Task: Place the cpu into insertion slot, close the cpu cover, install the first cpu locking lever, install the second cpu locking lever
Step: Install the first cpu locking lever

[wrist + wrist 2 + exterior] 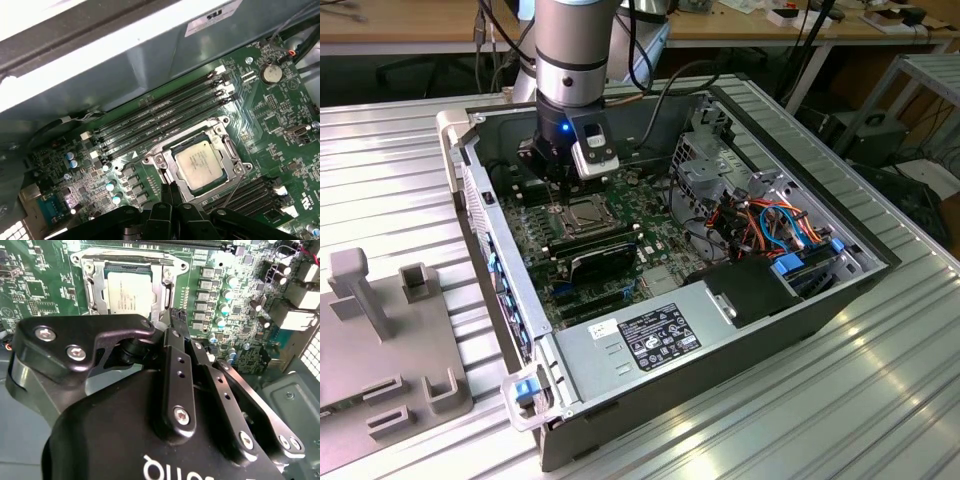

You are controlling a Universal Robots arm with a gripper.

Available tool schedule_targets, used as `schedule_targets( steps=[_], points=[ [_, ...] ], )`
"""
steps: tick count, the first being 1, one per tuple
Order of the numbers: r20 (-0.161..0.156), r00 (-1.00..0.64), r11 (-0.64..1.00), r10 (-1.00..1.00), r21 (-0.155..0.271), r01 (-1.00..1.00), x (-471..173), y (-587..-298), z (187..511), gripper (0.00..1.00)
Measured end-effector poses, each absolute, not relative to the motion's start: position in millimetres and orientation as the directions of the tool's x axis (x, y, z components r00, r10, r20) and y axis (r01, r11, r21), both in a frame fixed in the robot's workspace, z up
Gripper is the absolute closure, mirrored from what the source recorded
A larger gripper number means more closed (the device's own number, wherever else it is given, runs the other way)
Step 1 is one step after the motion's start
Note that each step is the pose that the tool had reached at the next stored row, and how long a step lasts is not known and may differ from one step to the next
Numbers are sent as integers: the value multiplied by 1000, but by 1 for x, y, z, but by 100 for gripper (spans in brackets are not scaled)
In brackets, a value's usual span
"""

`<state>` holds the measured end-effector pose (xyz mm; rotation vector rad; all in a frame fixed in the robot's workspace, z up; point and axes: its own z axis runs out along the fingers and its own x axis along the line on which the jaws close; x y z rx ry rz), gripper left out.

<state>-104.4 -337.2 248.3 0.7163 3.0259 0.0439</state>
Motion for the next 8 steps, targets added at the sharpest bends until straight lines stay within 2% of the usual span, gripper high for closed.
schedule_targets(
  steps=[8],
  points=[
    [-24, -898, 898, 439, 36, 438, -106, -337, 248, 89]
  ],
)
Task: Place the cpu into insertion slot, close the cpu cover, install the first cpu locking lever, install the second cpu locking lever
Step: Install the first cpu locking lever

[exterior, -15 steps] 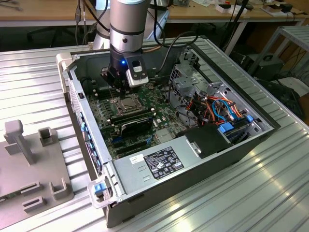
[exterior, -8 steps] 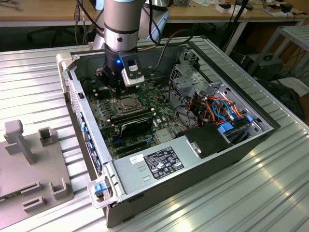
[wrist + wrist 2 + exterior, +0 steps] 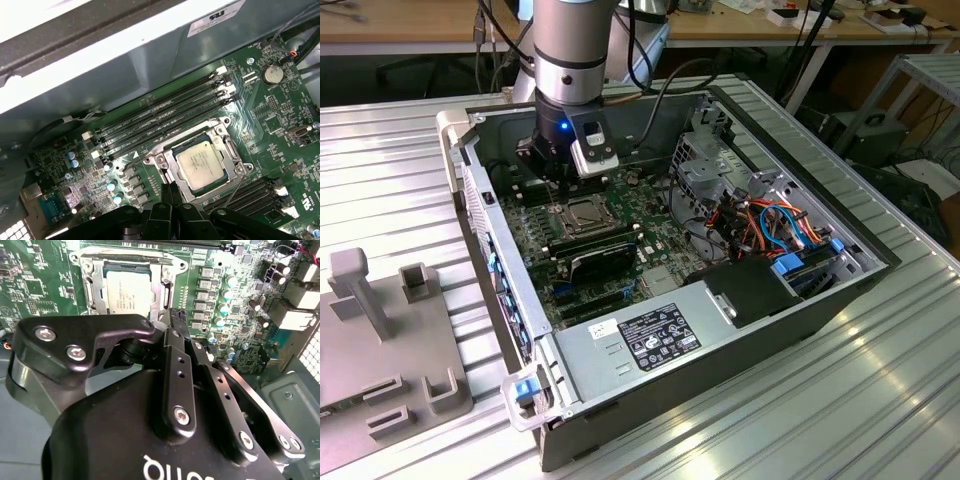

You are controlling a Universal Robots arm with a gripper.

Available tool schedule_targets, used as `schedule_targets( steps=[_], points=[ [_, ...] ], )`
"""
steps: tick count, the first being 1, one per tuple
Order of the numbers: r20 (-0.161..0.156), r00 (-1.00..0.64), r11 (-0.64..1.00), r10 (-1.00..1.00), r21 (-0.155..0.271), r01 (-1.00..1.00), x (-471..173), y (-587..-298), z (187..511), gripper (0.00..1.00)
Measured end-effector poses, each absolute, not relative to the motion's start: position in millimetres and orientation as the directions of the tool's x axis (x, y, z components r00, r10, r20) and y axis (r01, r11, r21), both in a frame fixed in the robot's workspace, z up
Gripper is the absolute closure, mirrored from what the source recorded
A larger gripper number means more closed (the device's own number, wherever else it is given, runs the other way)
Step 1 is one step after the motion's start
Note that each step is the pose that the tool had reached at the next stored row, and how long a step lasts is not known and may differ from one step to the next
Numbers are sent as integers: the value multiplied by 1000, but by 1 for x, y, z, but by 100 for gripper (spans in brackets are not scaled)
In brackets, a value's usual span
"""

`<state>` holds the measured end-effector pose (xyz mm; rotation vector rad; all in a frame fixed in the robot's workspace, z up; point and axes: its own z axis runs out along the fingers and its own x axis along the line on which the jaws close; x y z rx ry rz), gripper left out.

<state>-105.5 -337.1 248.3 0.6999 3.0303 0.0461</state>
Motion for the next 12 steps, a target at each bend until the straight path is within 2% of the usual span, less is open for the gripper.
schedule_targets(
  steps=[12],
  points=[
    [-22, -943, 943, 331, 37, 330, -116, -336, 256, 89]
  ],
)
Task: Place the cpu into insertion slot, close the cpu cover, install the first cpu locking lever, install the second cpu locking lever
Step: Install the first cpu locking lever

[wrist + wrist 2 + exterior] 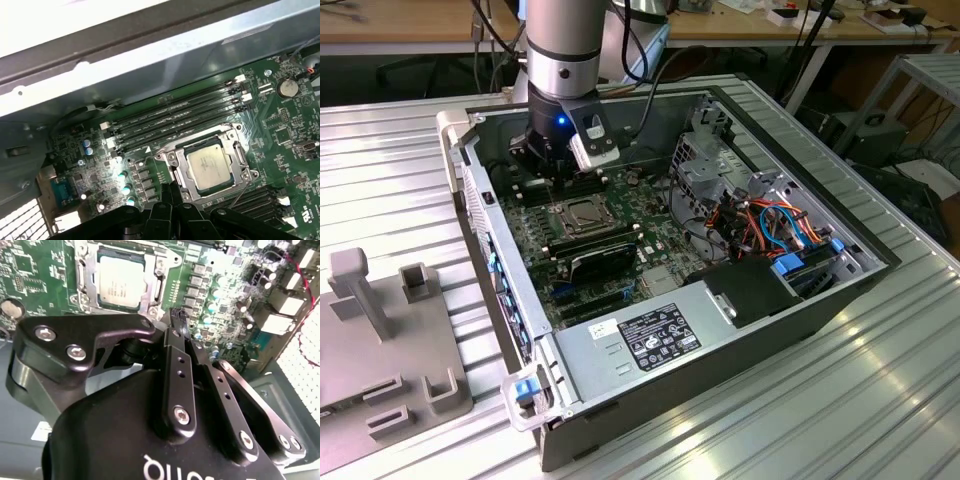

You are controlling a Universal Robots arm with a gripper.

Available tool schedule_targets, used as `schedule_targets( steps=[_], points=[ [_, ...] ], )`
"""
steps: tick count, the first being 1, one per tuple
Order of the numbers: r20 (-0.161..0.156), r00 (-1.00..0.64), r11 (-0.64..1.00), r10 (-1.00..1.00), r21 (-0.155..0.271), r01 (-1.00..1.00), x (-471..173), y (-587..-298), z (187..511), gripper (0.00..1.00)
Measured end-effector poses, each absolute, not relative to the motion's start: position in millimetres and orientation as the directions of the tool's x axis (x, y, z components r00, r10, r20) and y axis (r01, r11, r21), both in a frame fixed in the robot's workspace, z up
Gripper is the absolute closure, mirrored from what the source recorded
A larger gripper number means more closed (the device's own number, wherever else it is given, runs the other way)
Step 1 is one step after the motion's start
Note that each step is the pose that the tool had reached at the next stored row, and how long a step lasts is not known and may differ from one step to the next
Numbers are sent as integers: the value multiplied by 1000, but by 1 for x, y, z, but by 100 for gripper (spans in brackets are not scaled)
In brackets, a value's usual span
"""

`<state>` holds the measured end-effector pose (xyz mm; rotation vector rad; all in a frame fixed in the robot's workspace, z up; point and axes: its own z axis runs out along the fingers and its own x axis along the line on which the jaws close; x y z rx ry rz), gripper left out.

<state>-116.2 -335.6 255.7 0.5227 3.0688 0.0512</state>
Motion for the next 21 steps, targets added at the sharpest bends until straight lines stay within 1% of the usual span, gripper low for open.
schedule_targets(
  steps=[16, 21],
  points=[
    [-22, -985, 984, 173, 38, 172, -132, -332, 254, 89],
    [-21, -990, 989, 139, 45, 138, -132, -329, 253, 89]
  ],
)
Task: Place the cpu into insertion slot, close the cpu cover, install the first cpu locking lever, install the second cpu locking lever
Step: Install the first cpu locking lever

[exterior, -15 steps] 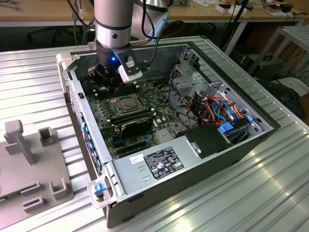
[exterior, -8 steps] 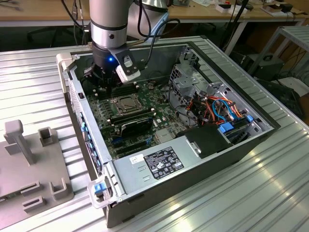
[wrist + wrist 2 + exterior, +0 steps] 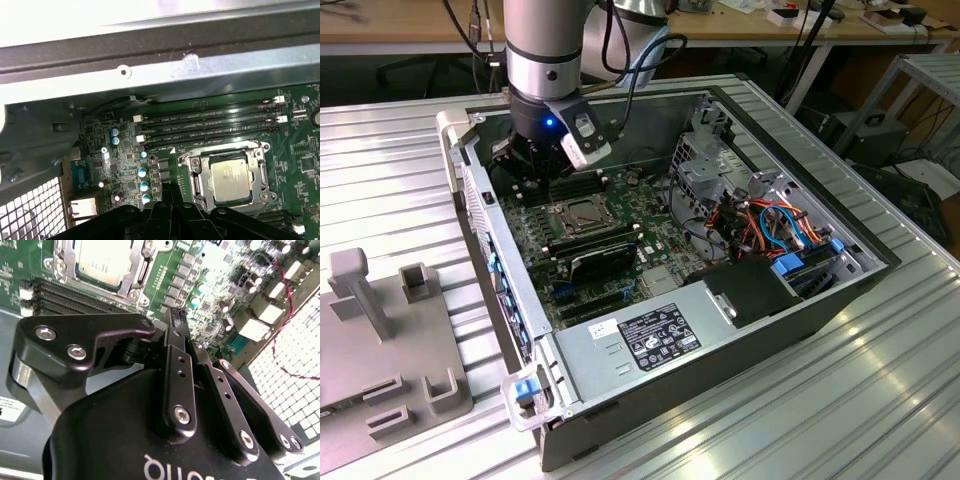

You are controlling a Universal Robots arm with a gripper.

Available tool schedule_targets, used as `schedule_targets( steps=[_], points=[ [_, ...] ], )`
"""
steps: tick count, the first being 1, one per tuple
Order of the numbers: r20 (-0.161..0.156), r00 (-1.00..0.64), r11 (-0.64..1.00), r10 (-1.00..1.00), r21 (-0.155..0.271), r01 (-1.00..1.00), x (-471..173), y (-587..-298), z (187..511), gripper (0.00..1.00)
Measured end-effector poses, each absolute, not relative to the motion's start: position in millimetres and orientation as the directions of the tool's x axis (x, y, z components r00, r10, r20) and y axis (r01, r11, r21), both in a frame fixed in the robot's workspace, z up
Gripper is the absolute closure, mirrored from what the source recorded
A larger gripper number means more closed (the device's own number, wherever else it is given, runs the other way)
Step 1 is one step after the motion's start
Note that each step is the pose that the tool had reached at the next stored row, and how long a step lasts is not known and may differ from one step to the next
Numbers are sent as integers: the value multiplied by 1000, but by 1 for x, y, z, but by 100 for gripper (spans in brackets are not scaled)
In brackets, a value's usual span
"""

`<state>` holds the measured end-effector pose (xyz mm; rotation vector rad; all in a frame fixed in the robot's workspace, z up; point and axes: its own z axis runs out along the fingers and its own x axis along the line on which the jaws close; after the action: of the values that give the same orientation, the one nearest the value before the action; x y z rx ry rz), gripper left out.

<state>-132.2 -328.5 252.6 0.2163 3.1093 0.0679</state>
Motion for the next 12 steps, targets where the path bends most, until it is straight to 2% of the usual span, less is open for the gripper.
schedule_targets(
  steps=[12],
  points=[
    [-20, -992, 991, 126, 53, 125, -125, -313, 249, 89]
  ],
)
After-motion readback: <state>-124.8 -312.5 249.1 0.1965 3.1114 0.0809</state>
